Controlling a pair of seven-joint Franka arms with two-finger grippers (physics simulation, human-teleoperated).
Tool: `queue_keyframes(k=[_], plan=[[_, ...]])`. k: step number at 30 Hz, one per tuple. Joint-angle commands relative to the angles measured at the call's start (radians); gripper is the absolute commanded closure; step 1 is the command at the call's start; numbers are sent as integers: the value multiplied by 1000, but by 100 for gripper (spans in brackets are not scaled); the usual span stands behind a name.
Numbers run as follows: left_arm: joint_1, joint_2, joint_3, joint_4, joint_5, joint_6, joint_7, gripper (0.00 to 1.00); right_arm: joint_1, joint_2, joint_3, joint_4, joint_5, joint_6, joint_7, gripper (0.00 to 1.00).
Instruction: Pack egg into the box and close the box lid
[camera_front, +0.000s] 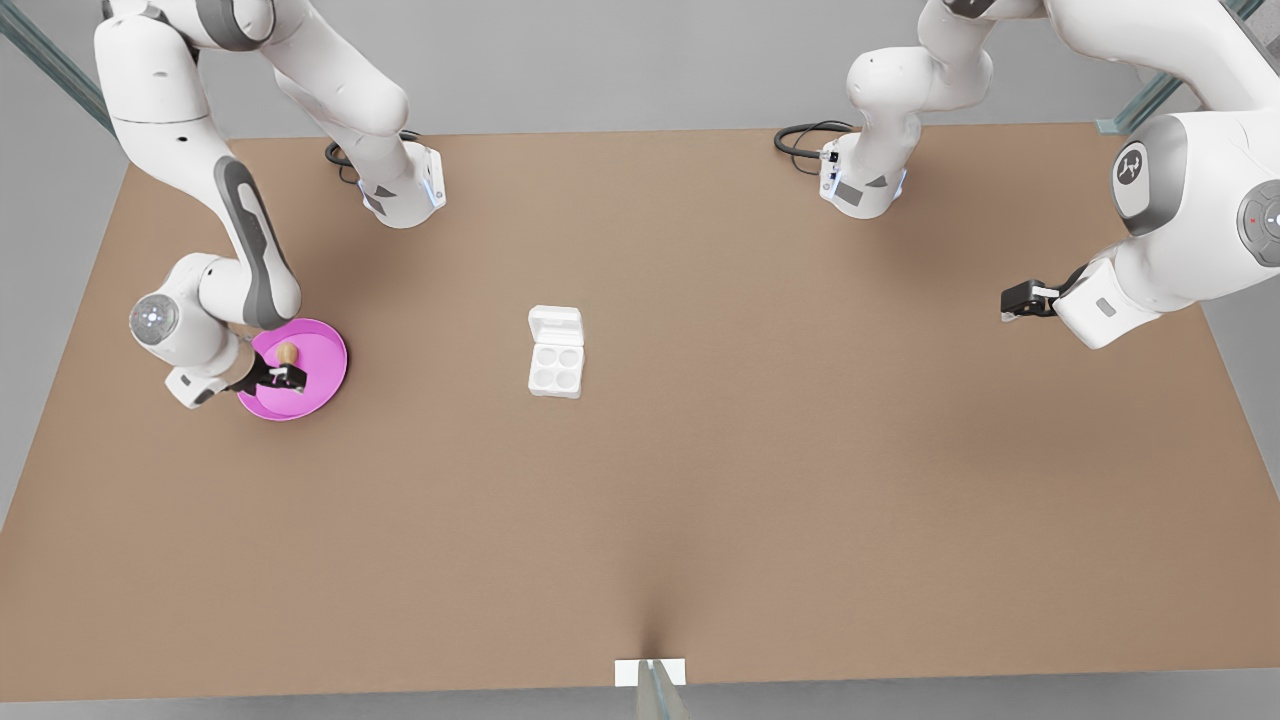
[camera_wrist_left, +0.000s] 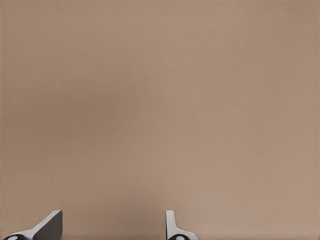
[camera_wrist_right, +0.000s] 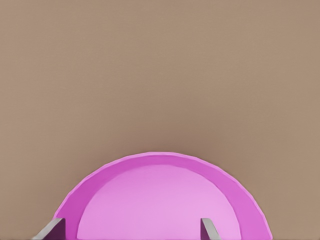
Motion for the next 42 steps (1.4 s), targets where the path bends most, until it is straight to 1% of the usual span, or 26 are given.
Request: queue_keyframes(k=[1,5,8,10,12,14,19,25,28,30,32,34,39,42], plan=[[0,-1,0,0,0,0,5,0,-5,9,0,-16,0,91,-243,0],[-1,-1,0,0,0,-2,5,0,-18,6,0,-33,0,89,-249,0],[-1,-1,0,0,0,-2,5,0,-23,-3,0,-97,0,89,-247,0],[-1,-1,0,0,0,-2,5,0,-37,-37,2,-138,0,92,-252,0],[-1,-1,0,0,0,-3,5,0,-40,-63,2,-212,0,164,-243,0],[-1,-1,0,0,0,-3,5,0,-40,-90,2,-238,0,164,-240,0],[-1,-1,0,0,0,-3,5,0,-49,-92,2,-251,0,166,-240,0],[-1,-1,0,0,0,-3,3,0,-109,-83,2,-238,-16,166,-258,0],[-3,-1,0,0,0,-3,3,0,-120,-78,2,-224,-18,209,-266,0],[-3,-1,0,0,0,-3,3,0,-118,-49,2,-217,-18,223,-267,0],[-3,-1,0,0,0,-5,3,0,-120,8,2,-203,-38,276,-270,0],[-15,-1,0,0,0,-5,2,0,-118,37,2,-197,-38,279,-269,0],[-15,-1,0,0,0,-5,2,0,-121,46,0,-197,-41,279,-263,0],[-15,-1,0,0,0,-5,2,0,-157,41,2,-220,-43,279,-269,0]])
